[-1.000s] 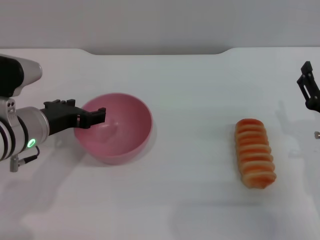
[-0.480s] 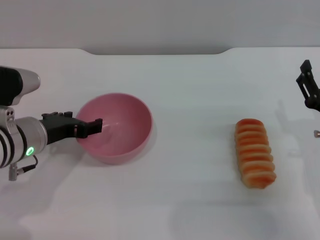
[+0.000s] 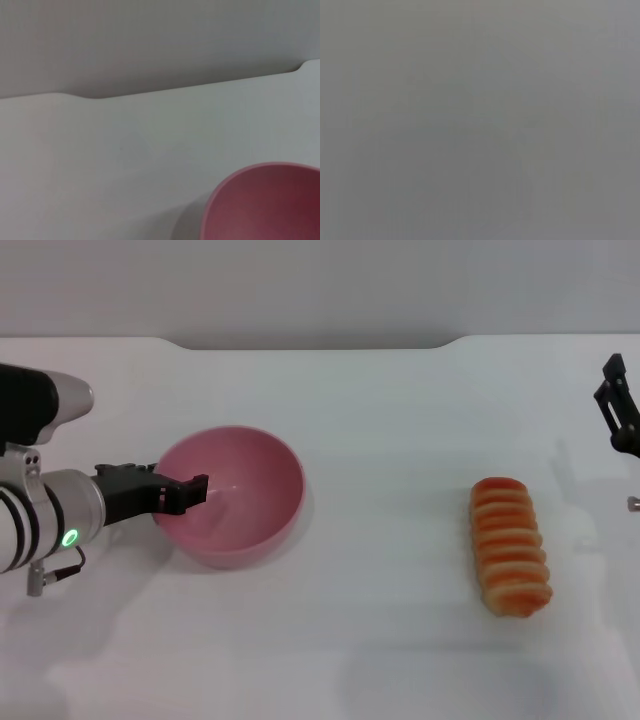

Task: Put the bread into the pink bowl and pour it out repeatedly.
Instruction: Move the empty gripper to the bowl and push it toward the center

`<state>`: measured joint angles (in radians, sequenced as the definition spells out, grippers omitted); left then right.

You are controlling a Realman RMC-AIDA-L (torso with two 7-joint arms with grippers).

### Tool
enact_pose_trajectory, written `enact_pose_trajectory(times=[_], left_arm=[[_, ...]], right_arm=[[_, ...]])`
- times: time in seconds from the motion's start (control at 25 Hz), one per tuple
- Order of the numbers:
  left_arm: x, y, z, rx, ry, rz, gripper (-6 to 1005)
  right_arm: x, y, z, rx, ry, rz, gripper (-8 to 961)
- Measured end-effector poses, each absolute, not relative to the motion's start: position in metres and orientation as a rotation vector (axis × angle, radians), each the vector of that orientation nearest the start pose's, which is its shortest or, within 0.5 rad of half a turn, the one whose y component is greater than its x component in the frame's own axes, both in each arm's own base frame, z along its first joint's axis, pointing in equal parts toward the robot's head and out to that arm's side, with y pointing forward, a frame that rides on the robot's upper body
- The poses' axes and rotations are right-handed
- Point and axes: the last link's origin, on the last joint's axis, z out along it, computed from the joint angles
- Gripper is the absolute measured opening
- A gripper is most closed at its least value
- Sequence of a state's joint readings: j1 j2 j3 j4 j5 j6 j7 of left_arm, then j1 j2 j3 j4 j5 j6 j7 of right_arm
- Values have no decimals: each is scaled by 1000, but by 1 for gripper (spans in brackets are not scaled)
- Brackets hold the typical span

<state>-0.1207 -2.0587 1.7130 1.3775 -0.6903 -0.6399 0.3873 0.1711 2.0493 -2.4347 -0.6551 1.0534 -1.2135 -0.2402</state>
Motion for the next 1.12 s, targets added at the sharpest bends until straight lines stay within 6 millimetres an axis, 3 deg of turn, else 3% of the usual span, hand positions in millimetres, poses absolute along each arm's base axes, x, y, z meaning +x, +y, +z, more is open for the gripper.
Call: enact_pose_trajectory(times=[0.16, 0.28, 0.64, 0.92, 1.12], left_arm=[[-254, 330, -28, -2122, -1049, -113, 662], [-252, 331, -28, -2130, -1046, -108, 430], [-251, 332, -28, -2135, -1044, -104, 209], [-251, 333, -28, -2131, -1040, -110, 48], [-248, 334, -26, -2130, -1029, -118, 48]], right_arm=[[287, 280, -29, -1437, 478, 722, 806], [288, 281, -28, -1419, 503, 719, 806], [288, 283, -33, -1438, 545, 709, 806], [288, 303, -35, -1486, 705, 668, 805], [276, 326, -25, -1605, 791, 603, 805]])
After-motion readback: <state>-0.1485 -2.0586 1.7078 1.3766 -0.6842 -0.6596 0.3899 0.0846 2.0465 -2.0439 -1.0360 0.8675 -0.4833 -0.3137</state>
